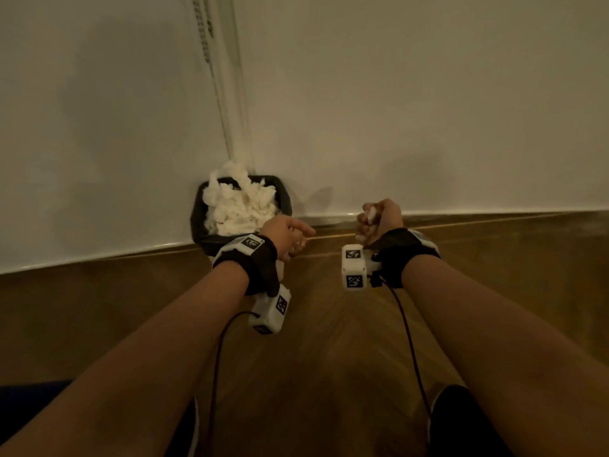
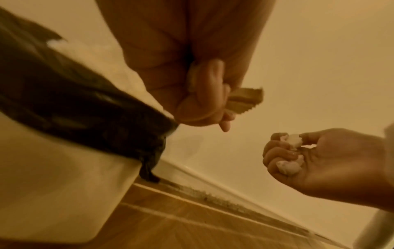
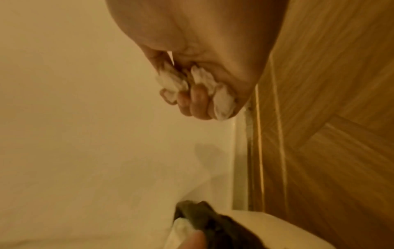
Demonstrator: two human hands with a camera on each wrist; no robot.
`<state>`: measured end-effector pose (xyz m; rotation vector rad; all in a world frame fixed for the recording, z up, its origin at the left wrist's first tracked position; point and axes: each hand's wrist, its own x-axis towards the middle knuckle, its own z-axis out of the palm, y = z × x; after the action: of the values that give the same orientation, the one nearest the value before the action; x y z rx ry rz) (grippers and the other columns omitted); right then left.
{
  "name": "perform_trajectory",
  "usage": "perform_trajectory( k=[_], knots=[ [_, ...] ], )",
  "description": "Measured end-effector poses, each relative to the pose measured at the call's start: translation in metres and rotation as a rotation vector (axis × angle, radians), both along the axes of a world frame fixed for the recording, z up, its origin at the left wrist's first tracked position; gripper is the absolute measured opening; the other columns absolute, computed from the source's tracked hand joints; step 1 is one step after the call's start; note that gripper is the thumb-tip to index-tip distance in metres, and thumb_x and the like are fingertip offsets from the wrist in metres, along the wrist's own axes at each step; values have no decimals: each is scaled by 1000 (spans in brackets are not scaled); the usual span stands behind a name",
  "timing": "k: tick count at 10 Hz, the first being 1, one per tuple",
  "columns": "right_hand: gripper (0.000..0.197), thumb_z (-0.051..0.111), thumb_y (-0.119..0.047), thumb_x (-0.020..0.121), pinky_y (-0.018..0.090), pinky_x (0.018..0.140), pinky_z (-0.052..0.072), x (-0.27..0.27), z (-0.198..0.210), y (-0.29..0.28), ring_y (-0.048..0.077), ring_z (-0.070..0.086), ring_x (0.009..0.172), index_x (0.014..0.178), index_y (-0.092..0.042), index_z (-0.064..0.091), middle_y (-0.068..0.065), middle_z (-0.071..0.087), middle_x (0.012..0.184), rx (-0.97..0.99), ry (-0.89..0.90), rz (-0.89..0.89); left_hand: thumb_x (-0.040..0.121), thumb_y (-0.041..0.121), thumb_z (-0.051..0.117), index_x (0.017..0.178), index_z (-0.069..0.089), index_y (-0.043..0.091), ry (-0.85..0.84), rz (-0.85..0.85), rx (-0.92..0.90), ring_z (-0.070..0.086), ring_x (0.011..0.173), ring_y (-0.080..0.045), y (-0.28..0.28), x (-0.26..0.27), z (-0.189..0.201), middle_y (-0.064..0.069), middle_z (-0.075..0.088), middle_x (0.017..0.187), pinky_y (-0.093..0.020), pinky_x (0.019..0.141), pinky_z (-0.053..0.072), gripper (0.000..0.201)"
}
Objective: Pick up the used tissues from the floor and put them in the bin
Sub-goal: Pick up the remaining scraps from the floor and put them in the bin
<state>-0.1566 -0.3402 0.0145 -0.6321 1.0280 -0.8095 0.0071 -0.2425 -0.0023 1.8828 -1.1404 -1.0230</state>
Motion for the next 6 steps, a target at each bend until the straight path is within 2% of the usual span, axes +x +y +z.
perform_trajectory(
  k=[1,2,3,4,5,6],
  knots=[
    [6,35,-16,57,24,53,15,12,35,18,16,25,51,62,-16,38,2,31,62,-47,-97,119,96,7,35,105,65,14,-103,75,-85,46,53,-11,10,14,23,2,54,69,-15,36,35,32],
    [15,32,-17,75,25,54,14,31,50,23,15,22,52,61,-17,39,0,30,63,-82,-100,152,98,15,32,108,63,15,-243,123,-153,54,66,-17,22,27,45,-4,60,81,-25,59,45,33],
    [30,27,-18,86,23,52,15,54,53,20,13,24,44,61,-17,43,-3,30,61,-90,-53,166,98,11,33,119,57,8,-272,153,-123,55,108,-30,25,37,59,-16,58,121,-34,91,42,32],
    [28,32,-10,92,25,53,29,79,52,14,11,33,54,68,-14,46,-1,37,66,-107,0,162,98,10,33,120,56,2,-225,260,-133,51,117,-32,23,51,62,-18,53,128,-35,98,40,33],
    [28,36,-9,97,18,57,35,106,47,9,7,38,61,72,-15,47,-3,40,73,-193,64,223,95,1,35,120,57,1,-255,296,-98,50,119,-32,17,71,57,-22,48,133,-37,105,40,33],
    [16,40,-9,97,16,60,38,128,40,-4,5,42,66,101,-11,56,-5,45,78,-218,95,276,89,-12,36,120,58,1,-262,316,-52,51,120,-33,4,97,55,-22,42,137,-36,106,40,40]
  ],
)
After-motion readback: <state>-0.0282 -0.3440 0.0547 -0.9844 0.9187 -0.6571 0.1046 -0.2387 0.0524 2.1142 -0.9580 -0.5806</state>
